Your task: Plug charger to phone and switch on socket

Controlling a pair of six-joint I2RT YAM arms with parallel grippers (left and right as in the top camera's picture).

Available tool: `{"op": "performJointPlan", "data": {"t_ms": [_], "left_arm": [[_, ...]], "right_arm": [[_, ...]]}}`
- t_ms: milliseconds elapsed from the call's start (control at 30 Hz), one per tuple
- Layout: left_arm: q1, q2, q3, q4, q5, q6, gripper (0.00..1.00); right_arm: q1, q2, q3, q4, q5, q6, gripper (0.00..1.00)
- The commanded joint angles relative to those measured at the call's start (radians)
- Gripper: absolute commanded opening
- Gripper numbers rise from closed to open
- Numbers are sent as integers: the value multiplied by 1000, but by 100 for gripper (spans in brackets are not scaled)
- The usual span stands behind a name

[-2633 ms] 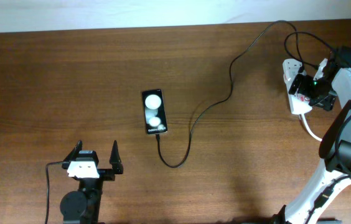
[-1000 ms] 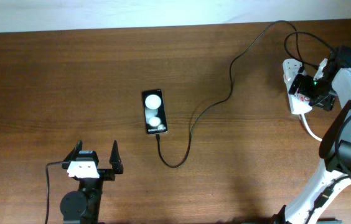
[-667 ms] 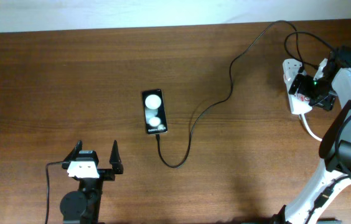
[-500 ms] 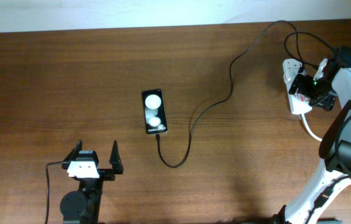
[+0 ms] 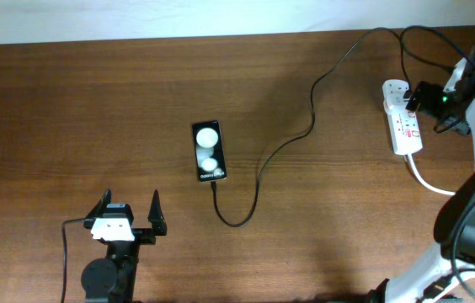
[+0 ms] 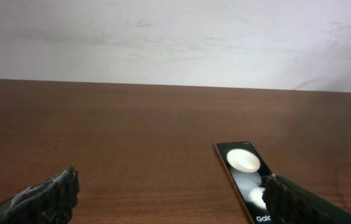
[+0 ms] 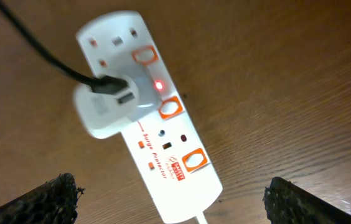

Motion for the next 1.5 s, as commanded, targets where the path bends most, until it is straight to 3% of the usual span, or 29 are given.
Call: {"op": "performJointPlan", "data": {"t_ms": [0,800,1467], "left_arm": [[7,-9,-2,-7,-7,15,99],[7,-9,-2,-7,-7,15,99],[7,-9,-2,-7,-7,15,99]], "right_arm": [[3,-95,-7,0,8,0,99],[4,-512,-11,0,8,0,99],[130,-528,-204,-15,8,0,99]]}}
